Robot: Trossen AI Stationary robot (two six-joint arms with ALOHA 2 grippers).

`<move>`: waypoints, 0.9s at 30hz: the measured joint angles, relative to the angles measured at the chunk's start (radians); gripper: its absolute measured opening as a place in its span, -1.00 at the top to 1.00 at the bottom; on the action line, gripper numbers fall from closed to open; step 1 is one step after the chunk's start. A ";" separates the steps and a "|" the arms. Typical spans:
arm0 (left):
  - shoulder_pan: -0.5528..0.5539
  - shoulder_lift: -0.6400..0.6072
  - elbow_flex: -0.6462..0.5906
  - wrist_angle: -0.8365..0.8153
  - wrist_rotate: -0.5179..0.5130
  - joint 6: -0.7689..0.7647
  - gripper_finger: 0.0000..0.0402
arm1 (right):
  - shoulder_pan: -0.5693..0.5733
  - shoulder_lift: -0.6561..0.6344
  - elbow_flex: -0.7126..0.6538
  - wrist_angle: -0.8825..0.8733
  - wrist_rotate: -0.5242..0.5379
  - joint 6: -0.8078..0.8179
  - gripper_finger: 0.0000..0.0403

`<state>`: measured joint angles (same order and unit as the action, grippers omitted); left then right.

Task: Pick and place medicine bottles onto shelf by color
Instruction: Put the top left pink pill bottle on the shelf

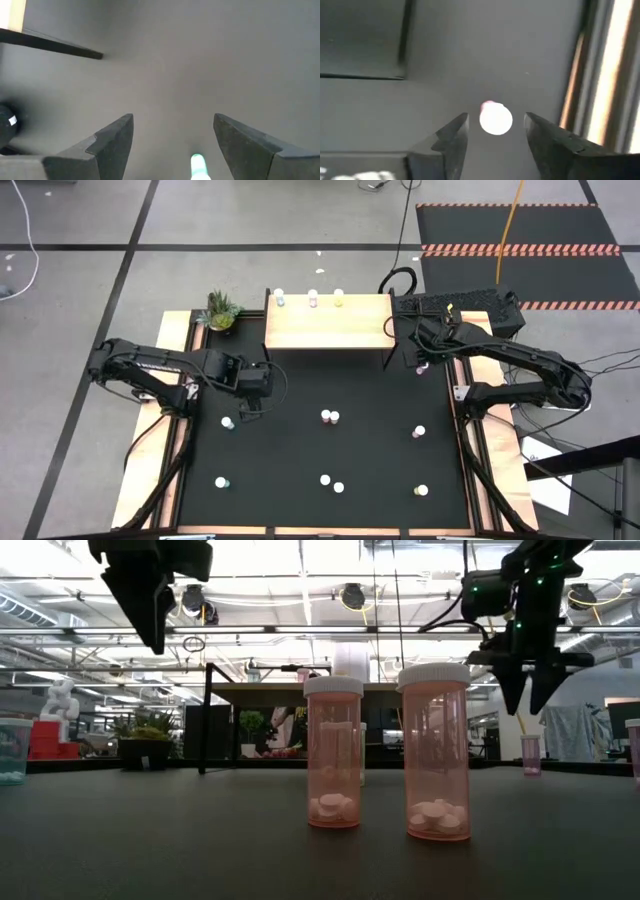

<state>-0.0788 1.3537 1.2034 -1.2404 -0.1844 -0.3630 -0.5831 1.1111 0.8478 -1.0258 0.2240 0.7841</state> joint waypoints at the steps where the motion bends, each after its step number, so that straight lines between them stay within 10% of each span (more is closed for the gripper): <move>1: 0.000 0.000 0.000 0.000 -0.002 0.003 -0.36 | 0.000 0.001 0.000 0.003 -0.002 0.000 -0.03; 13: -0.002 -0.046 -0.030 -0.038 -0.060 0.006 -0.36 | 0.007 0.004 0.000 -0.021 -0.019 0.034 -0.30; 27: -0.062 -0.289 -0.367 0.428 -0.007 -0.065 -0.36 | 0.257 -0.069 -0.001 0.030 -0.102 0.088 -0.15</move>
<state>-0.1411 1.0642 0.8366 -0.8124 -0.1917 -0.4282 -0.3262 1.0420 0.8467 -0.9955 0.1220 0.8726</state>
